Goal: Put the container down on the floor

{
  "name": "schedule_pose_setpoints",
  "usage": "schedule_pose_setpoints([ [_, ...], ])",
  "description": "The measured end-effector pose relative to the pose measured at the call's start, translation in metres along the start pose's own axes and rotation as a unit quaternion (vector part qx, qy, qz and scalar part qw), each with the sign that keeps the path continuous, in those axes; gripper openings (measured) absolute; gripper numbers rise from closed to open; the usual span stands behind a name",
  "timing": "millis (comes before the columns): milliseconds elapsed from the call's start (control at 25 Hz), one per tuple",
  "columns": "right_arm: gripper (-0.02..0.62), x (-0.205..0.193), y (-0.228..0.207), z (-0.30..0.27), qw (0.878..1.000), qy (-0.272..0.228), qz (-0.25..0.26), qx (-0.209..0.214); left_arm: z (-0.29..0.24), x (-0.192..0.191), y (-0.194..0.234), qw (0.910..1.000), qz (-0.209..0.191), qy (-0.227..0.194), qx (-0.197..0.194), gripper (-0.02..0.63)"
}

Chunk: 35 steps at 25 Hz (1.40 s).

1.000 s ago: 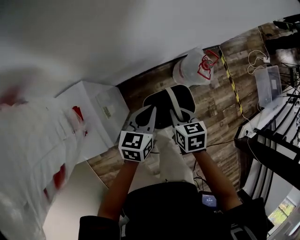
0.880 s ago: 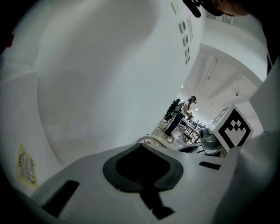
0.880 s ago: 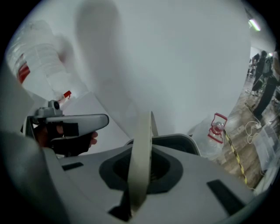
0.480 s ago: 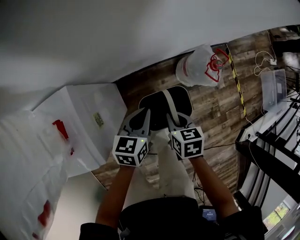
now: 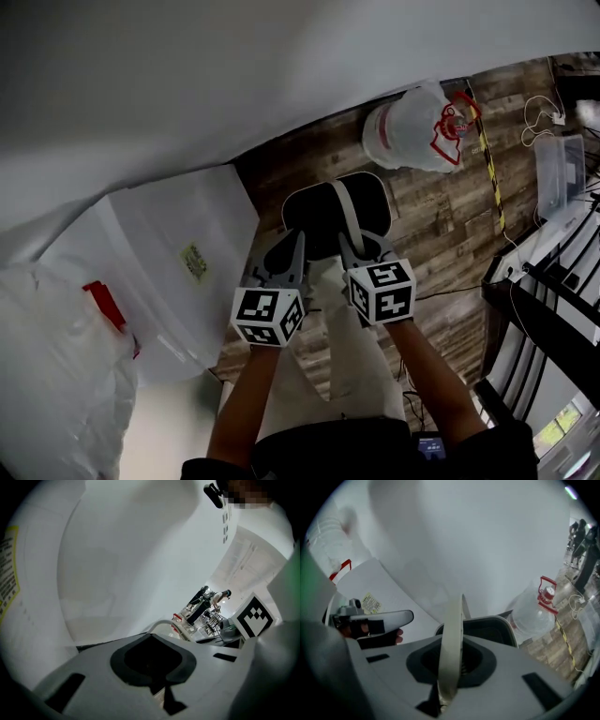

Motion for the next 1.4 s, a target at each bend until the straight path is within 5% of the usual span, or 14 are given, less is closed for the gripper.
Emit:
schedule_pose_setpoints([
  [560,0.034,-0.022,-0.023,-0.071,0.999,0.041,-0.016,-0.004,-0.041,-0.037,0.04,0.9994,0.018,0.026,0.012,0.017],
  [1000,0.034,-0.035,-0.046,-0.13,0.996,0.085,0.004,-0.025,-0.073,-0.081,0.083,0.9945,0.045,0.072,0.061,0.017],
  [1400,0.034,-0.043,-0.057,-0.159,0.994,0.103,0.002,-0.033,-0.101,-0.092,0.101,0.9929,0.015,0.095,0.07,0.017],
])
Point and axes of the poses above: the fingertips, and each gripper's own axes: z backward along the fingers, y to its left, x out of its top, the point moved 8 cm from there along z, backward along the fingers, and after that the axes turned 8 degrees about x, right-handed, at the moved point
